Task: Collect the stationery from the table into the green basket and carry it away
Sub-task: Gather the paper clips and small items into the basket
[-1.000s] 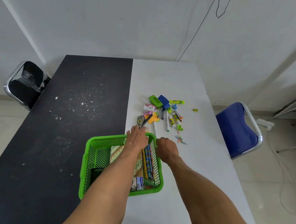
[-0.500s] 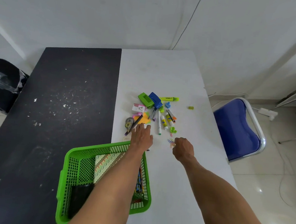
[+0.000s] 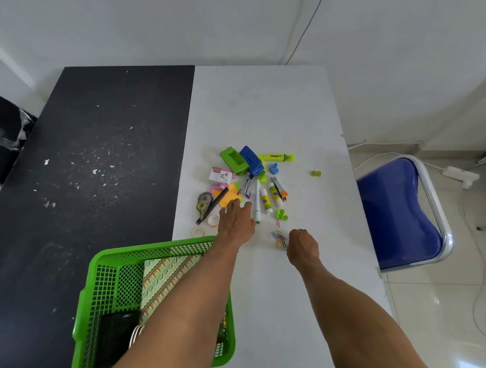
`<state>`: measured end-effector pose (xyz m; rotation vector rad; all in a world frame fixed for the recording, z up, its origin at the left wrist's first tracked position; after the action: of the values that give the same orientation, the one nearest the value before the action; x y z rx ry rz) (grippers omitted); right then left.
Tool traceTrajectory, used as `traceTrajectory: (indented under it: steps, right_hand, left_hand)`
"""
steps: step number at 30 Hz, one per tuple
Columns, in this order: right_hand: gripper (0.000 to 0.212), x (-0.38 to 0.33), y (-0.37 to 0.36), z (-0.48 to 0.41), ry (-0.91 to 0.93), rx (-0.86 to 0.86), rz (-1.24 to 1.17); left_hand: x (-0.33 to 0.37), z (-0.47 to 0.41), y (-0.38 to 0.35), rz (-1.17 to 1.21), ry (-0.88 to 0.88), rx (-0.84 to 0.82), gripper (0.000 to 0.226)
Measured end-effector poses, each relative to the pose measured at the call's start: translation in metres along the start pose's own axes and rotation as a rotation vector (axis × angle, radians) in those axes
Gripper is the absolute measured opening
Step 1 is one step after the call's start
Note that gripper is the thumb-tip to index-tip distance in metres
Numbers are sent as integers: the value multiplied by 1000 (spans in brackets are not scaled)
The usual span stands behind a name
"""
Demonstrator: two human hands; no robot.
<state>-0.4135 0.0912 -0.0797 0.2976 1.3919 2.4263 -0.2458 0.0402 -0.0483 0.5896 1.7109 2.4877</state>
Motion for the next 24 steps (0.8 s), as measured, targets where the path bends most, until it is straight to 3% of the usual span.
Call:
traceTrajectory:
  steps: [15,24]
  right_hand:
    - [28,4,-3,11,28,-8,15]
    - [18,-12,24,38,-7,98,-165]
  left_hand:
    - [0,13,-3,2,34,18,46]
    - [-8,41,14,13,27,65,48]
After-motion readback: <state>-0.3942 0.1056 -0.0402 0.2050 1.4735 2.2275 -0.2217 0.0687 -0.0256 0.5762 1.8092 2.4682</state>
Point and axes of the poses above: each hand's wrist, its own z-axis away from the middle knuckle, its own y-axis out of the back of the hand, x = y × z, the point moved 1 cm from there along -z, towards the middle knuckle, and after that the axes turned 10 degrees about -y, right-handed, at the moved point
